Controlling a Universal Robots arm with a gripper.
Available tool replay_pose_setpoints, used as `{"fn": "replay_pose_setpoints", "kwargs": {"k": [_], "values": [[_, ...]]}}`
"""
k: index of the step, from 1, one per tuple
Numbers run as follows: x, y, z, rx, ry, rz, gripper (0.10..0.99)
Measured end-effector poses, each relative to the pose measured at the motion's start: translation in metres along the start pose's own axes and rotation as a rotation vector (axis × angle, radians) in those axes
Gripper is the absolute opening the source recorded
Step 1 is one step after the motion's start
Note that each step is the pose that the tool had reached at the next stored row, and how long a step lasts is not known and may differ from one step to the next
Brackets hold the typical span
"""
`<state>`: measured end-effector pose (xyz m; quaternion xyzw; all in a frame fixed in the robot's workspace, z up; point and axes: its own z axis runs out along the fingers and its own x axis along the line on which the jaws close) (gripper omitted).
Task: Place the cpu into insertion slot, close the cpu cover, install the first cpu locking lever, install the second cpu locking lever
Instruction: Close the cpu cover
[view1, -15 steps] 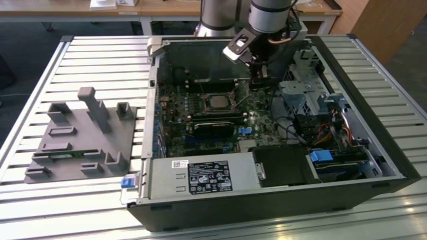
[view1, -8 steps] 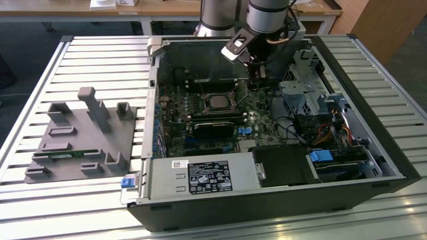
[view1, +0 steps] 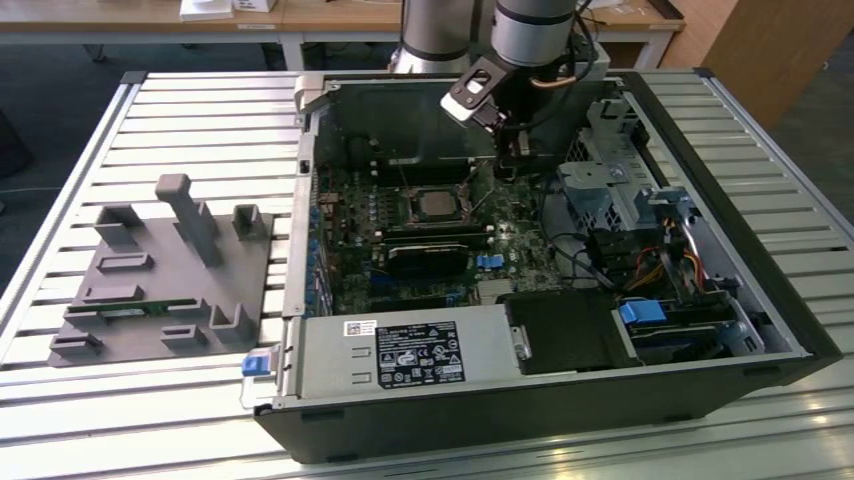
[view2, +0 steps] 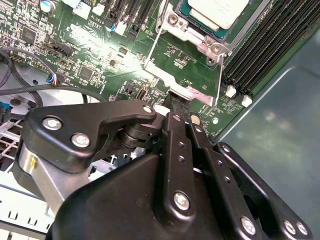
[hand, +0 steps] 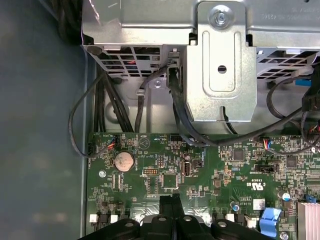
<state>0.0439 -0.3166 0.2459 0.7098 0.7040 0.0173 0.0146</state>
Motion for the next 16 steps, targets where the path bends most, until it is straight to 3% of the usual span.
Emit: {"fn": "replay_pose_setpoints", "kwargs": {"k": [16], "values": [[0.0000, -0.0044, -0.0001, 0.000, 0.0000, 0.000, 0.106]]}}
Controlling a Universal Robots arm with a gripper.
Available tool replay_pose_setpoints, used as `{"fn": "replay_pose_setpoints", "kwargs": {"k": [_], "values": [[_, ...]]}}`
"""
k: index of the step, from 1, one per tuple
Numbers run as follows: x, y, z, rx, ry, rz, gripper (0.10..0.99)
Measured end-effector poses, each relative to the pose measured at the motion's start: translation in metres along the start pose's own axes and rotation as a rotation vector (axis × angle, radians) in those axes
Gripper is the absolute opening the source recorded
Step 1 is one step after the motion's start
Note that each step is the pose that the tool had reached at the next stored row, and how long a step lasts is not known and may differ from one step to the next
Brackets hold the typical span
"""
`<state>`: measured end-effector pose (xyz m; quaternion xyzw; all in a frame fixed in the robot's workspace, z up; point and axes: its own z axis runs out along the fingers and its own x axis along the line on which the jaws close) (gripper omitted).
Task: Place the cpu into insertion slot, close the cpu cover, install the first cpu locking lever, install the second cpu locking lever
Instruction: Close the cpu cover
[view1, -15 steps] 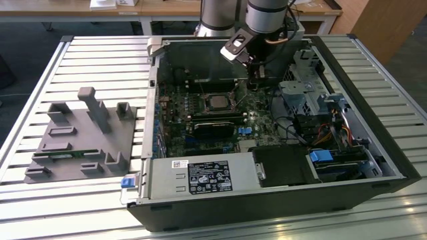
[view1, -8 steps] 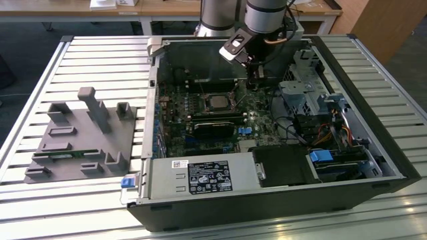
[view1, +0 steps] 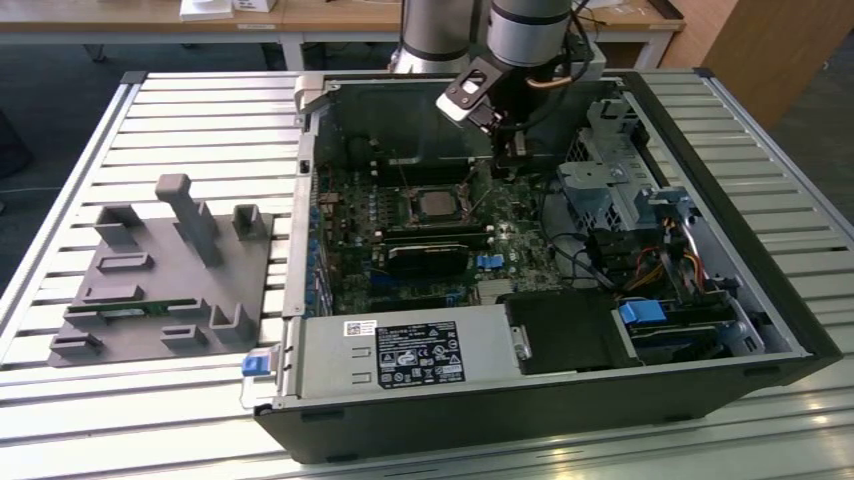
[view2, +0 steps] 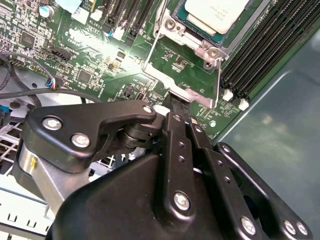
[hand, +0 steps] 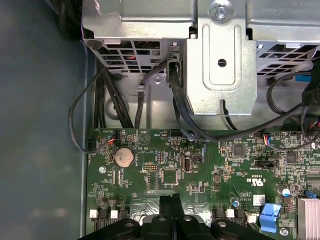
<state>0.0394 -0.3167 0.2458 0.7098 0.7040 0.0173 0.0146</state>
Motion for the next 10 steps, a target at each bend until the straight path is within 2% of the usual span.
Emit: {"fn": "replay_pose_setpoints", "kwargs": {"k": [10], "values": [[0.0000, -0.0039, -0.0002, 0.000, -0.0001, 0.000, 0.106]]}}
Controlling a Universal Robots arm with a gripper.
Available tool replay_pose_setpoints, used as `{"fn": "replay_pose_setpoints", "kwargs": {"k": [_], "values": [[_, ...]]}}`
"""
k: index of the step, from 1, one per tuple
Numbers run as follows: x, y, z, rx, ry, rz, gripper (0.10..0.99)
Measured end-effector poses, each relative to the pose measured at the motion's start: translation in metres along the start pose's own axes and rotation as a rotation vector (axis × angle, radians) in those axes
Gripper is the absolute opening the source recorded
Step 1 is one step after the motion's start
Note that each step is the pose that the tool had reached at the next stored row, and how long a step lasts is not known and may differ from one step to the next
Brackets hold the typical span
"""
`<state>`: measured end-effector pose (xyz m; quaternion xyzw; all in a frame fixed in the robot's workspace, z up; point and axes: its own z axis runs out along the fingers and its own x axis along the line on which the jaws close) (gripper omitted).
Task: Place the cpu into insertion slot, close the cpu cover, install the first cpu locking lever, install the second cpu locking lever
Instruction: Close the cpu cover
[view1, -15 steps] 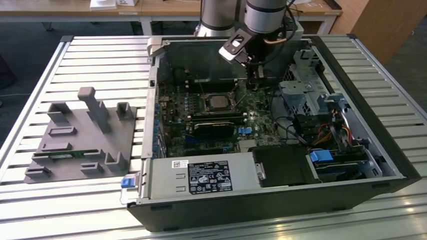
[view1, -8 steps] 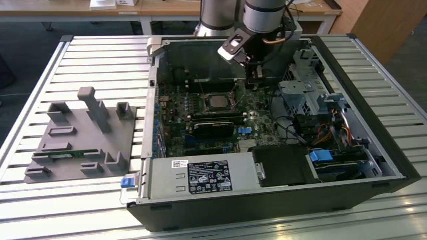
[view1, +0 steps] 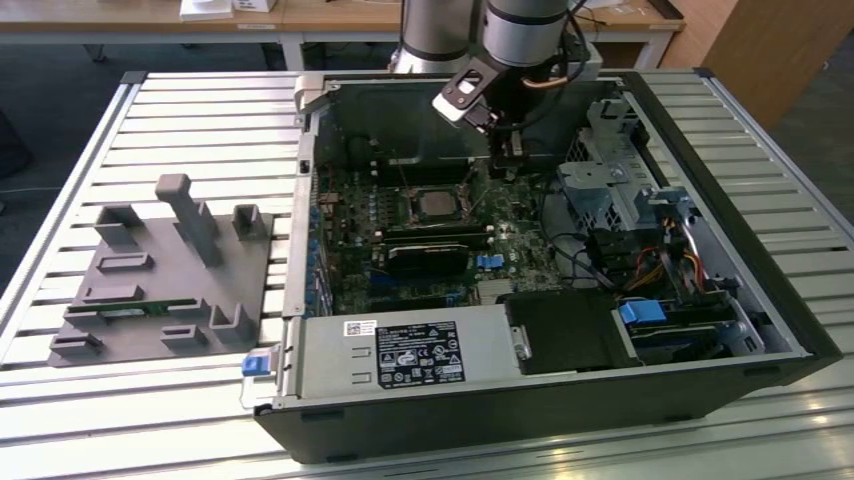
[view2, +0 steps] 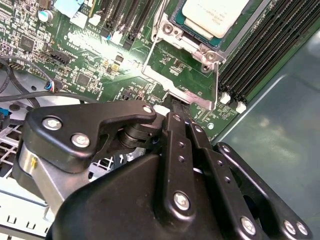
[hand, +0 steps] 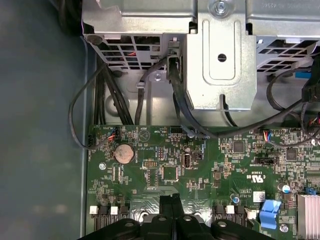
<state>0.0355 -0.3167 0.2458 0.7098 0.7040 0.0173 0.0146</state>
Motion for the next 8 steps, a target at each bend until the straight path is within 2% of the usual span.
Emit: {"fn": "replay_pose_setpoints", "kwargs": {"k": [8], "values": [[0.0000, -0.0036, -0.0001, 0.000, 0.0000, 0.000, 0.106]]}}
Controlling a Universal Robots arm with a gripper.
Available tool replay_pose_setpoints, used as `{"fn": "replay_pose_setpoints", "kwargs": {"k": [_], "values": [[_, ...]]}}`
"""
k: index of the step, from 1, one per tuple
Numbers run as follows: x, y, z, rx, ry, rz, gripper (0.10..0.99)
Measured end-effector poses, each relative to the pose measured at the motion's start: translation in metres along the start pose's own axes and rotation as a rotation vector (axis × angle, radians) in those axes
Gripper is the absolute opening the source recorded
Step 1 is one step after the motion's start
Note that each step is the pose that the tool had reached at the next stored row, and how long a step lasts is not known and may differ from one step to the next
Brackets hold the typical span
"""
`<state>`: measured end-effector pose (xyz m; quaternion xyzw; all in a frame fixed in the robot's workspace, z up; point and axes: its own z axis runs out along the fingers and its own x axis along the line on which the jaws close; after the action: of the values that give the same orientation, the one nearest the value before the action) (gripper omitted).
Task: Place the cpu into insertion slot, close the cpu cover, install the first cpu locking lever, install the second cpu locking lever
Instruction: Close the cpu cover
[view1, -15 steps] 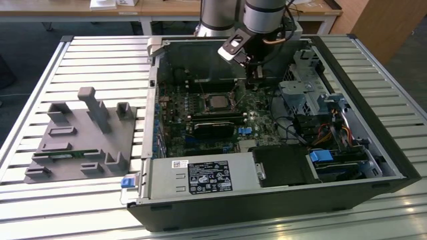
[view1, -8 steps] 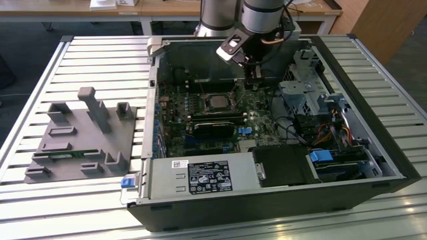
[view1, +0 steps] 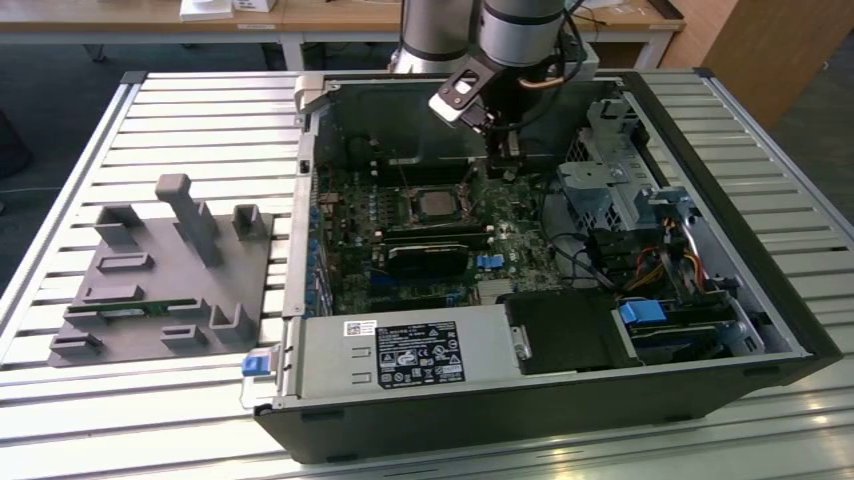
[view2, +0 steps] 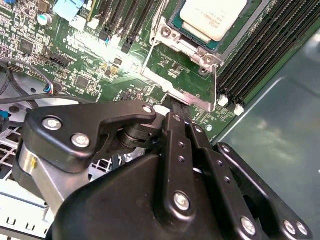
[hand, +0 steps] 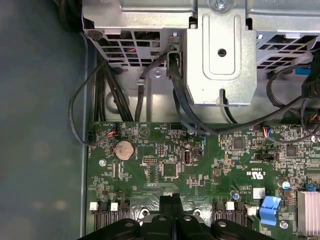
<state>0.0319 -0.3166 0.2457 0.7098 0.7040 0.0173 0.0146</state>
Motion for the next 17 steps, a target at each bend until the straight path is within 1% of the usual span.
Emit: {"fn": "replay_pose_setpoints", "kwargs": {"k": [17], "values": [[-0.0001, -0.0097, -0.0004, 0.000, 0.0000, 0.000, 0.106]]}}
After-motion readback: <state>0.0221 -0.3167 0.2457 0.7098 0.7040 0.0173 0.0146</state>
